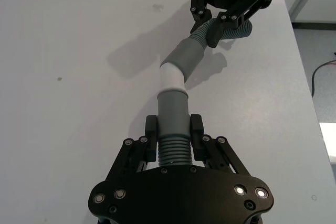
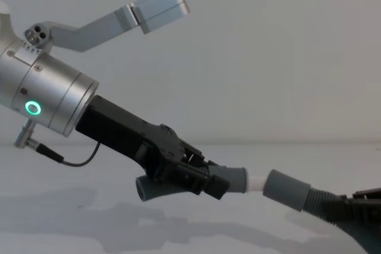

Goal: Use both hands to pick up one end of the pipe from the table, align the ends, and insert them.

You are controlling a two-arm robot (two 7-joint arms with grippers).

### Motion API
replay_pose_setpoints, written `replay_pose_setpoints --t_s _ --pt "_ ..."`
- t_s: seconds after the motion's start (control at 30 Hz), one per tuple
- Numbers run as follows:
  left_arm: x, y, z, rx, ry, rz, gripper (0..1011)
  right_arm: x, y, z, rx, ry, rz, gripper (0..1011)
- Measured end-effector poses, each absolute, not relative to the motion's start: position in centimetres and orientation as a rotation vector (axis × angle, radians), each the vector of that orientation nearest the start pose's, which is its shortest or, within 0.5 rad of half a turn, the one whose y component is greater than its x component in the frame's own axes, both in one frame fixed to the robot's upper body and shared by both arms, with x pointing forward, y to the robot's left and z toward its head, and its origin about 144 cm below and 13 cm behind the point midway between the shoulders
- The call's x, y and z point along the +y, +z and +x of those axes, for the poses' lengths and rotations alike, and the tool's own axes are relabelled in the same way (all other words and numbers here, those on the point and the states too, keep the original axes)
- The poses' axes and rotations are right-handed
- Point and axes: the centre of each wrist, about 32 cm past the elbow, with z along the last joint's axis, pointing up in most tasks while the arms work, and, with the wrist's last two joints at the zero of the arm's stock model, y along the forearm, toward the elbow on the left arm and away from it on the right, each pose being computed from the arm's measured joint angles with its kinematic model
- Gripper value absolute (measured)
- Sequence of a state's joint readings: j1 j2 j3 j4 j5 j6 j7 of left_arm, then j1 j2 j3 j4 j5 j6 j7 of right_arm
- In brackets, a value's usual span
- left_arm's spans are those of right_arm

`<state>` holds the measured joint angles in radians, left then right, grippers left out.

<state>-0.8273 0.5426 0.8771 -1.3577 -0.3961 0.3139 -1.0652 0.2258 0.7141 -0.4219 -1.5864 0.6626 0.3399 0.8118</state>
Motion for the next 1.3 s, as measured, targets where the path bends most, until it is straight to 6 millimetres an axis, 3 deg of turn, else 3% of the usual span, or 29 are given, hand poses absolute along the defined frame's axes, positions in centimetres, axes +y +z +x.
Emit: replay_pose_setpoints --t_s 1.3 --pt "20.68 129.15 59.46 -0.049 0.048 0.571 351 -32.50 120.29 49.49 0.312 -0.389 -0.258 115"
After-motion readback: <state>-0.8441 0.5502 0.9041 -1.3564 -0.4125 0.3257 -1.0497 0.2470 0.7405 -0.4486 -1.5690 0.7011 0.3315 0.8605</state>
